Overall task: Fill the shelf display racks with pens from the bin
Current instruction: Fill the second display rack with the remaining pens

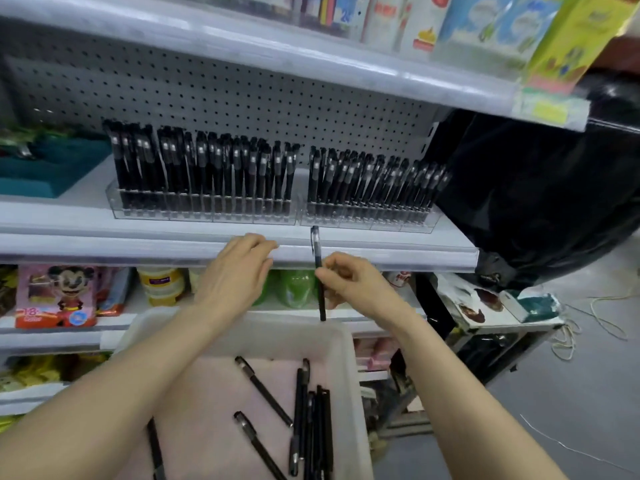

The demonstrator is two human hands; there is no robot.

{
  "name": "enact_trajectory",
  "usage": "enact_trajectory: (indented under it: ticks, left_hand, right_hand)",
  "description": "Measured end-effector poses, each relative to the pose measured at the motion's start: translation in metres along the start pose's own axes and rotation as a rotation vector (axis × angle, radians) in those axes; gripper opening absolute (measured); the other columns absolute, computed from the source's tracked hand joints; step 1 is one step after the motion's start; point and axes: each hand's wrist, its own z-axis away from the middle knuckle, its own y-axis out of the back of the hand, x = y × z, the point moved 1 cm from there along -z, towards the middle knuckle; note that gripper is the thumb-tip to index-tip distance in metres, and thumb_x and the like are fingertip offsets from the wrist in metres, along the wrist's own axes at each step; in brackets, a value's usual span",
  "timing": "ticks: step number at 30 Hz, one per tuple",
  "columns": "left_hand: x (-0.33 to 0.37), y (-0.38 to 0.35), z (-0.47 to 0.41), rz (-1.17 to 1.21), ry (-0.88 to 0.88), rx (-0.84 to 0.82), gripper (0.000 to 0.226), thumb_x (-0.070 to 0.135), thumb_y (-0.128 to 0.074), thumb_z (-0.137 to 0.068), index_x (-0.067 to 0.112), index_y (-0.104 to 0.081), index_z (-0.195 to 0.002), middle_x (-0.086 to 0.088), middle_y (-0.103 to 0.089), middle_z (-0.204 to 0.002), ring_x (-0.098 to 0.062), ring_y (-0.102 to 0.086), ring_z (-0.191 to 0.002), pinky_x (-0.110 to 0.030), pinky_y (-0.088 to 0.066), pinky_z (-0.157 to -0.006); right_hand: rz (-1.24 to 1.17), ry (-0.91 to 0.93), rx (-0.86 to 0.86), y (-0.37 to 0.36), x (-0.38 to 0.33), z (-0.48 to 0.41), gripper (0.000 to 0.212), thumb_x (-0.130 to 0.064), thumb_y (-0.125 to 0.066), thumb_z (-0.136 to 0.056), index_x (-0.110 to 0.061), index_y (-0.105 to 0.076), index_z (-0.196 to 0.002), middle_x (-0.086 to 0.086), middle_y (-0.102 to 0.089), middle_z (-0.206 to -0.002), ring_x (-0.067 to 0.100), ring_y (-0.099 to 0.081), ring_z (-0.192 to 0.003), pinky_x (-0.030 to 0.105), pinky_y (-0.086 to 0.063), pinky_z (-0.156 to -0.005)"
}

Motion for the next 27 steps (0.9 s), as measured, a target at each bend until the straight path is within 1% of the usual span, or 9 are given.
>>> enact_trajectory:
  ticks: [2,5,6,9,12,14,16,20,27]
  left_hand:
    - [0.013,0.0,-0.023,-0.011,-0.035,0.017,0.034,0.017,-0.056,-0.095,0.011,-0.06,-0.129,-0.006,-0.057,-0.127,-0.029,-0.052,-0.115,-0.044,-0.05,-0.09]
    - [0.026,-0.005,-0.053,-0.06,-0.088,0.015,0.039,0.011,-0.061,-0.092,0.009,-0.057,-0.132,-0.008,-0.053,-0.133,-0.029,-0.049,-0.121,-0.045,-0.052,-0.089]
    - [0.028,-0.007,-0.061,-0.084,-0.103,0.012,0.043,0.008,-0.062,-0.091,0.007,-0.055,-0.133,-0.01,-0.052,-0.135,-0.03,-0.048,-0.124,-0.045,-0.053,-0.089]
    - [0.029,-0.017,-0.082,-0.161,-0.153,-0.002,0.053,0.002,-0.065,-0.087,0.001,-0.05,-0.138,-0.015,-0.05,-0.137,-0.033,-0.046,-0.126,-0.044,-0.049,-0.098]
    - [0.026,-0.028,-0.093,-0.208,-0.148,-0.002,0.059,-0.001,-0.068,-0.082,0.001,-0.049,-0.138,-0.015,-0.052,-0.134,-0.034,-0.048,-0.123,-0.042,-0.048,-0.098]
    - [0.025,-0.034,-0.097,-0.225,-0.141,-0.008,0.063,-0.002,-0.07,-0.079,0.003,-0.048,-0.138,-0.014,-0.052,-0.133,-0.033,-0.048,-0.121,-0.042,-0.048,-0.098]
    - [0.024,-0.039,-0.098,-0.24,-0.144,0.0,0.065,-0.004,-0.072,-0.076,0.002,-0.05,-0.137,-0.014,-0.054,-0.131,-0.032,-0.049,-0.119,-0.041,-0.047,-0.099]
    - [0.024,-0.041,-0.099,-0.23,-0.138,0.026,0.065,-0.005,-0.072,-0.075,0.004,-0.052,-0.136,-0.01,-0.056,-0.13,-0.029,-0.048,-0.118,-0.04,-0.047,-0.101]
    - [0.022,-0.043,-0.097,-0.212,-0.139,0.038,0.065,-0.004,-0.075,-0.072,0.006,-0.055,-0.133,-0.007,-0.058,-0.127,-0.028,-0.049,-0.116,-0.038,-0.046,-0.101]
  right_hand:
    - [-0.007,0.048,0.109,0.022,-0.009,-0.01,0.011,-0.017,-0.062,-0.095,-0.009,-0.063,-0.088,0.003,-0.063,-0.075,0.02,-0.062,-0.066,0.041,-0.058,-0.069]
    - [-0.014,0.103,0.269,0.053,-0.018,-0.028,0.004,-0.012,-0.063,-0.094,-0.009,-0.064,-0.096,0.009,-0.067,-0.084,0.02,-0.066,-0.073,0.032,-0.059,-0.067]
    - [-0.022,0.127,0.322,0.063,-0.022,-0.034,0.005,-0.01,-0.063,-0.093,-0.011,-0.063,-0.098,0.009,-0.068,-0.084,0.02,-0.067,-0.075,0.03,-0.058,-0.066]
    - [0.015,0.175,0.479,0.085,-0.026,-0.056,0.013,-0.012,-0.064,-0.092,-0.023,-0.059,-0.093,0.004,-0.068,-0.076,0.021,-0.069,-0.071,0.033,-0.058,-0.067]
    - [0.059,0.178,0.567,0.095,-0.028,-0.076,0.003,-0.018,-0.063,-0.093,-0.019,-0.06,-0.092,0.004,-0.071,-0.078,0.017,-0.071,-0.067,0.035,-0.06,-0.072]
    - [0.094,0.189,0.618,0.097,-0.031,-0.086,0.006,-0.021,-0.061,-0.094,-0.015,-0.061,-0.095,0.004,-0.071,-0.079,0.014,-0.07,-0.067,0.032,-0.06,-0.07]
    - [0.113,0.216,0.664,0.097,-0.034,-0.096,0.006,-0.022,-0.06,-0.094,-0.016,-0.061,-0.097,0.0,-0.07,-0.082,0.014,-0.07,-0.07,0.03,-0.06,-0.069]
    - [0.224,0.232,0.707,0.094,-0.032,-0.114,0.015,-0.028,-0.059,-0.095,-0.017,-0.063,-0.104,-0.004,-0.069,-0.084,0.017,-0.069,-0.078,0.039,-0.057,-0.078]
    - [0.405,0.128,0.572,0.077,-0.013,-0.123,0.024,-0.022,-0.057,-0.097,-0.007,-0.066,-0.112,0.007,-0.072,-0.092,0.026,-0.065,-0.088,0.043,-0.052,-0.088]
